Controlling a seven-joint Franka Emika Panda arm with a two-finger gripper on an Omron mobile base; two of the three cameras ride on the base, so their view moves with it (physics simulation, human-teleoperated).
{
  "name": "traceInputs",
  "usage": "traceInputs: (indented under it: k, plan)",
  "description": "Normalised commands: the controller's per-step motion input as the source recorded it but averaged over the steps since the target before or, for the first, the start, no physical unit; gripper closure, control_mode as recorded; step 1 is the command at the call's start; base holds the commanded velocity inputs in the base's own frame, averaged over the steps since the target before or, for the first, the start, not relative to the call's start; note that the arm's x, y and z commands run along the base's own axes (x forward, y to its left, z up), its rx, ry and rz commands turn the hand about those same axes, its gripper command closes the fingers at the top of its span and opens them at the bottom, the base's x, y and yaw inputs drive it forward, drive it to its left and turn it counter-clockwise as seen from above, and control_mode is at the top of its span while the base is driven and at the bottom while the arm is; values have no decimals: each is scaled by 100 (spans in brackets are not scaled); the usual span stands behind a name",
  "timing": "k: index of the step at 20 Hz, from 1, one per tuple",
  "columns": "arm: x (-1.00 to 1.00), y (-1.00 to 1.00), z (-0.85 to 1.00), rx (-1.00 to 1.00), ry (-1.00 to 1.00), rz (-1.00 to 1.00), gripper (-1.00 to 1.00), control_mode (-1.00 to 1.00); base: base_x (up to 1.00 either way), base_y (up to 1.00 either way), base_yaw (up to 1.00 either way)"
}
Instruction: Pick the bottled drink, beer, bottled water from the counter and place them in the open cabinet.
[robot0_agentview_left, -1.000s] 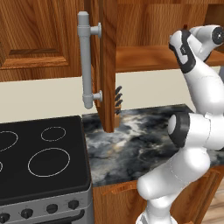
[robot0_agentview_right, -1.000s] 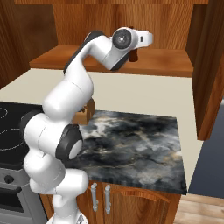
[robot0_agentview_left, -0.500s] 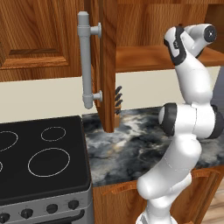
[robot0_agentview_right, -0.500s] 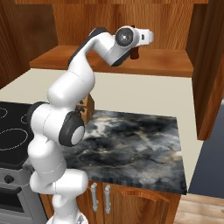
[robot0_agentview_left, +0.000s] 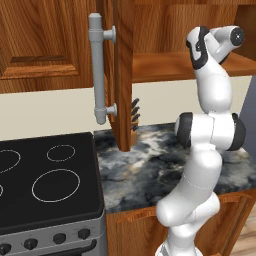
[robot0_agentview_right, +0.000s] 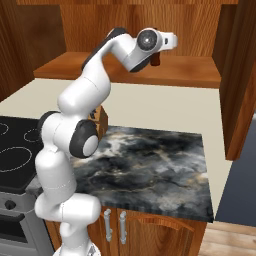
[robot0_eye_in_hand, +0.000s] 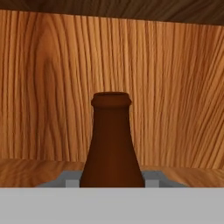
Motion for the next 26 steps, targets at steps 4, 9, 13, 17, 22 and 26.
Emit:
traceInputs:
  k: [4,9,13,17,22,26]
  plan:
    - [1,0,-21,0,0,0,100,-100,0,0,0]
    - [0,0,-15,0,0,0,100,-100,0,0,0]
    - [0,0,0,0,0,0,100,-100,0,0,0]
    - [0,0,0,0,0,0,-100,-100,0,0,0]
    - [0,0,0,0,0,0,-100,-100,0,0,0]
    - [0,0,0,0,0,0,-100,-100,0,0,0]
